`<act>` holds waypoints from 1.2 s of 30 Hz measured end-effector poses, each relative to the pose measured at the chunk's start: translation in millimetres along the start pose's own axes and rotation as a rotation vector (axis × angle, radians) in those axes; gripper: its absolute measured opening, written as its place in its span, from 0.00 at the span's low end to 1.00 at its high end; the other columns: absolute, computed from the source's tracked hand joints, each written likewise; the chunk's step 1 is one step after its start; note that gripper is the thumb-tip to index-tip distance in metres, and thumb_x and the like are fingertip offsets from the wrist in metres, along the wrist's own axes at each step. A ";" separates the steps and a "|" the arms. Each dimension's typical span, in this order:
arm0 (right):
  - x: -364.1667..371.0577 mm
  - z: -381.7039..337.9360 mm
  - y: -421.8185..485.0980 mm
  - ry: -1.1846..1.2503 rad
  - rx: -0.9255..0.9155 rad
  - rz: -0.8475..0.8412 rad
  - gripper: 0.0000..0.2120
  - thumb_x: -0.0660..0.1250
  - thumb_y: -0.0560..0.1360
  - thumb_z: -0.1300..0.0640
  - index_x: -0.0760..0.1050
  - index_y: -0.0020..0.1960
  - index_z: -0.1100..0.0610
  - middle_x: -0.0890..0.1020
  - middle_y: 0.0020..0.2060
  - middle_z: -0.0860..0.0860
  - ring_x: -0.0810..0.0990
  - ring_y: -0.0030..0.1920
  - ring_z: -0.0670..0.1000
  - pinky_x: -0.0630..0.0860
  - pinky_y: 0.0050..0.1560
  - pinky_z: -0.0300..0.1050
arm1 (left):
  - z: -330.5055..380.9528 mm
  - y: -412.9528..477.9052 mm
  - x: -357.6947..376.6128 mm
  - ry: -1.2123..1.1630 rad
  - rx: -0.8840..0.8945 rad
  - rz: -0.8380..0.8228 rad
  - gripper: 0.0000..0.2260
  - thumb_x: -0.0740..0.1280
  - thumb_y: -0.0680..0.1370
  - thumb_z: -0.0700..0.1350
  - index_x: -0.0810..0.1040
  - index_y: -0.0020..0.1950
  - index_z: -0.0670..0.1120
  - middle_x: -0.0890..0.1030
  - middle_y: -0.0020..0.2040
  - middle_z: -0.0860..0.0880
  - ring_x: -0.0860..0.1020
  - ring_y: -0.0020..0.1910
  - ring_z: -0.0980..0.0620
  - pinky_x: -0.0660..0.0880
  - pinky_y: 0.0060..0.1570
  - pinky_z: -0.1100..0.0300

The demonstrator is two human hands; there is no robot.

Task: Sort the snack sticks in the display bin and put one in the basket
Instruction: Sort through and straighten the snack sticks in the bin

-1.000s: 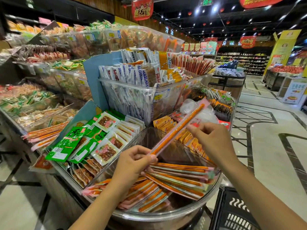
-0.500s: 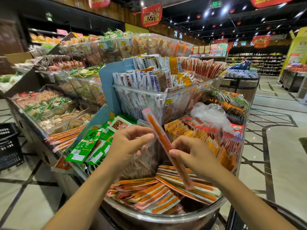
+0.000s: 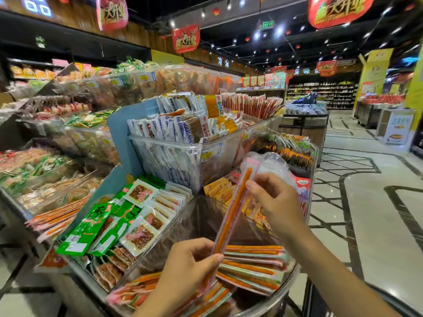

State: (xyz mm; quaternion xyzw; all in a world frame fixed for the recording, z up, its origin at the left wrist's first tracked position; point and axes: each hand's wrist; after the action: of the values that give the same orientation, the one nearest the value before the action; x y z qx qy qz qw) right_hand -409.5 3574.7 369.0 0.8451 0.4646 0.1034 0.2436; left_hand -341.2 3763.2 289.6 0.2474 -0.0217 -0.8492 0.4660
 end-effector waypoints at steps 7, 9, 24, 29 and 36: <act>-19.8 -21.4 8.9 0.084 -0.045 0.045 0.09 0.67 0.79 0.64 0.81 0.41 0.62 0.81 0.34 0.59 0.77 0.32 0.51 0.74 0.34 0.38 | -9.4 -1.8 2.3 0.157 0.071 0.038 0.04 0.76 0.75 0.47 0.85 0.43 0.56 0.82 0.30 0.54 0.79 0.28 0.57 0.79 0.36 0.56; -20.3 -22.2 5.8 0.123 -0.004 0.082 0.14 0.66 0.80 0.64 0.81 0.37 0.59 0.81 0.32 0.57 0.76 0.30 0.50 0.70 0.29 0.34 | -11.7 -2.8 3.0 0.182 0.088 0.064 0.04 0.76 0.75 0.47 0.85 0.44 0.58 0.82 0.29 0.54 0.80 0.28 0.54 0.81 0.35 0.52; -34.1 10.2 1.9 -0.128 -0.103 0.332 0.05 0.72 0.75 0.64 0.84 0.44 0.56 0.84 0.29 0.52 0.83 0.30 0.50 0.82 0.38 0.50 | -11.3 0.7 -7.8 0.464 0.215 0.142 0.11 0.79 0.70 0.52 0.81 0.48 0.63 0.81 0.41 0.67 0.80 0.39 0.62 0.76 0.38 0.63; -43.3 33.7 -1.3 -0.270 -0.029 0.287 0.06 0.71 0.77 0.58 0.76 0.43 0.51 0.81 0.36 0.52 0.83 0.38 0.55 0.80 0.40 0.56 | -17.8 16.4 -3.2 0.653 0.257 0.031 0.11 0.77 0.73 0.54 0.79 0.51 0.62 0.81 0.40 0.65 0.80 0.40 0.63 0.78 0.43 0.61; -48.0 53.5 -11.6 -0.580 -0.058 -0.073 0.04 0.74 0.74 0.55 0.81 0.46 0.47 0.81 0.40 0.41 0.79 0.43 0.41 0.77 0.47 0.43 | -34.7 66.4 3.7 0.834 0.196 -0.088 0.10 0.72 0.77 0.48 0.82 0.57 0.59 0.83 0.49 0.59 0.78 0.48 0.59 0.76 0.49 0.60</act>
State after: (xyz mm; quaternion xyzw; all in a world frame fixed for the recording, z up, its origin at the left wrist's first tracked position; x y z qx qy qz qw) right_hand -422.8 3522.9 319.6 0.8148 0.4024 -0.1382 0.3938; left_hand -275.7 3729.5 275.4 0.6132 0.0984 -0.6896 0.3725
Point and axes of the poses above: each hand's wrist, its own y-axis towards the middle knuckle, its own x-axis out of the palm, z = x × y
